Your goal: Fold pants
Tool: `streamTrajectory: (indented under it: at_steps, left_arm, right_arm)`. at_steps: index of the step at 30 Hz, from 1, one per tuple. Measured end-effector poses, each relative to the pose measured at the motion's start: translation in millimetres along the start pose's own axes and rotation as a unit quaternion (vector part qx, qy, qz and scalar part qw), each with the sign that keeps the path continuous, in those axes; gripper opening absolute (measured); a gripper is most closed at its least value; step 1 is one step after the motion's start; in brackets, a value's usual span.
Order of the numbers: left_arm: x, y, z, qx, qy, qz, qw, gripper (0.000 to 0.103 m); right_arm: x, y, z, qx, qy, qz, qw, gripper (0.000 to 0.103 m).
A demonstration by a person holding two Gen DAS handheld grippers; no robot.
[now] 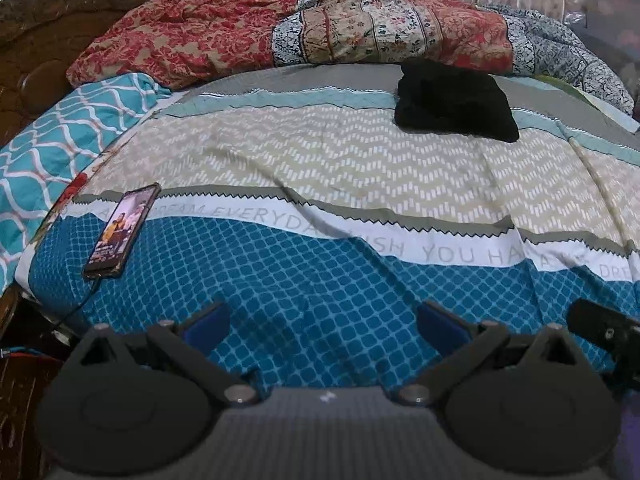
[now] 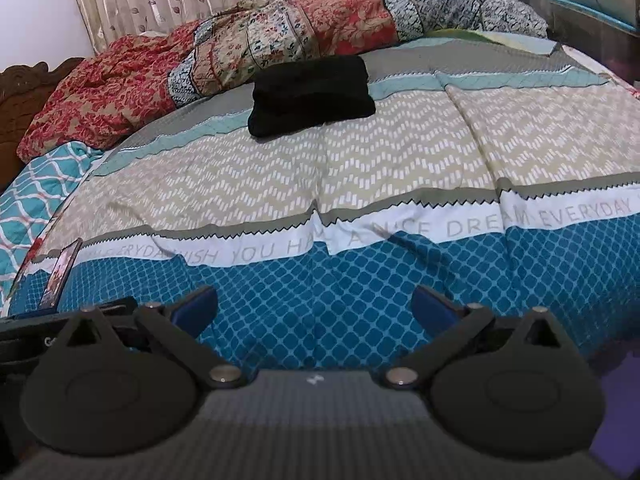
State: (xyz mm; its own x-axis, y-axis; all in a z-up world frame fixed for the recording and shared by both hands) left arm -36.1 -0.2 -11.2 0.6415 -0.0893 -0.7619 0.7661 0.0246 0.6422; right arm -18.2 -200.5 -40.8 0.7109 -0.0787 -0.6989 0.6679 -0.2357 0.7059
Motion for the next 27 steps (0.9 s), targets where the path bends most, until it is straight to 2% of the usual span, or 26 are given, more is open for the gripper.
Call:
streamTrajectory:
  at_steps: [9, 16, 27]
  left_arm:
    - [7.0, 6.3, 13.3, 0.035, -0.006, -0.023, 0.9991, 0.103]
    - [14.8, 21.1, 14.5, 0.025, -0.007, -0.043, 0.9987, 0.103]
    - [22.1, 39.1, 19.1, 0.039, 0.005, -0.048, 0.9981, 0.103]
  right_arm:
    - [-1.2, 0.7, 1.6, 0.017, -0.004, 0.002, 1.000, 0.103]
    - [-2.6, 6.3, 12.0, 0.039, -0.013, 0.007, 0.999, 0.103]
    - [1.7, 6.5, 18.7, 0.050, -0.006, -0.002, 0.999, 0.103]
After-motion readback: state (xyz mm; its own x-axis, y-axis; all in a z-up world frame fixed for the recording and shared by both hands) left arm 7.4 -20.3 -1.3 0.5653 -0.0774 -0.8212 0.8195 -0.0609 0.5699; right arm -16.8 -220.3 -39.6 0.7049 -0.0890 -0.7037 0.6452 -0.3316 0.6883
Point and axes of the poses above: each gripper's, at about its wrist camera, not at the fingertips, and x roughly the way its jaws point, z to its right, y to its top, the point moved 10 cm from there along x, roughly the way its jaws point, and after that the axes turned 12 degrees about -y, right-handed, at the moved point
